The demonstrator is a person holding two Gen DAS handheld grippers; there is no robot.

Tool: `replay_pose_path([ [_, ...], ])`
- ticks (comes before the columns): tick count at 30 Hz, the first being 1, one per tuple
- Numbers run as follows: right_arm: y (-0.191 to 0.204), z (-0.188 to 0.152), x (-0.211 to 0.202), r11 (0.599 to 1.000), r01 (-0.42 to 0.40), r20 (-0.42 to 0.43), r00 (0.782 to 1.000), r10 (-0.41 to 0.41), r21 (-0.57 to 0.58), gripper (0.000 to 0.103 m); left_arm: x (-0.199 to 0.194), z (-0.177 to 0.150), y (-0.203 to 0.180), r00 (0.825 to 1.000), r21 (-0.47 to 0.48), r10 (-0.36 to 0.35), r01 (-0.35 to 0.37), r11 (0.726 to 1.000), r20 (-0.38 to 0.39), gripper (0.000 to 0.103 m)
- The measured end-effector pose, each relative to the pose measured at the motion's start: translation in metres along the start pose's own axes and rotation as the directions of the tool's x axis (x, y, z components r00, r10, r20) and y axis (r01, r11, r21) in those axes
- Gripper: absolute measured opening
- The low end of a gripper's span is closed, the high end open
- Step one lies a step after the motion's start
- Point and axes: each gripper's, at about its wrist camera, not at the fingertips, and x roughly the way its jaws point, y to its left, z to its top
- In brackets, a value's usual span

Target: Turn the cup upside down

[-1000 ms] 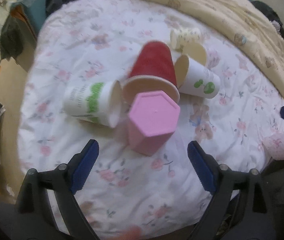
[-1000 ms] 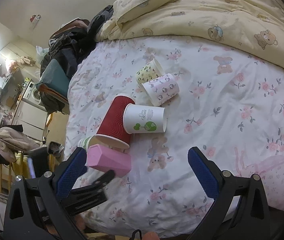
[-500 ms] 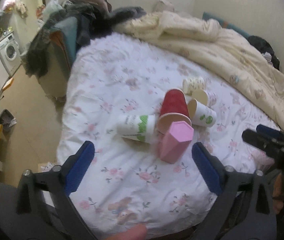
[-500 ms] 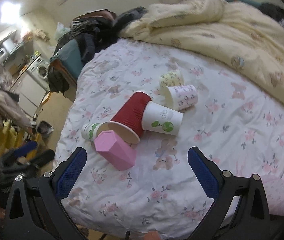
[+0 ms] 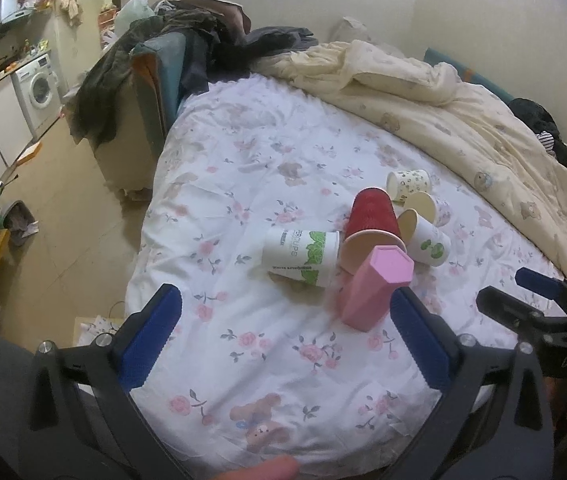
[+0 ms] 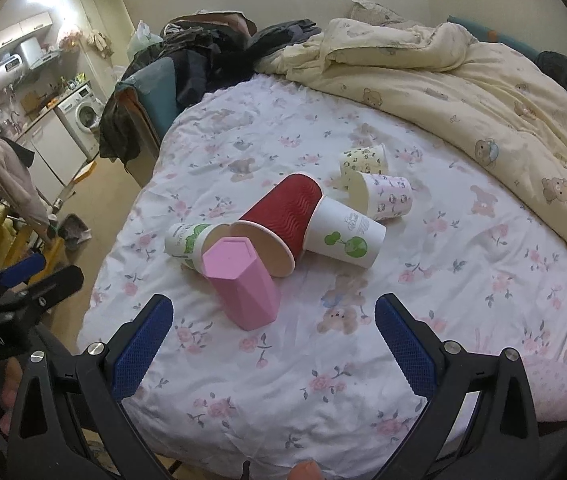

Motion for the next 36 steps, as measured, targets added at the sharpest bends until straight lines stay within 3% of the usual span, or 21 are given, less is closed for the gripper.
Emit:
replay_pose_path([
  [36,0.0021,0.0008,0.0029,1.0,0.013,0.001,1.0,-0.013,-0.01,0.103,0.0023,-0.0008,-0.0013,1.0,-0.01,-0.006,0.006,1.0,-0.012,0.103],
])
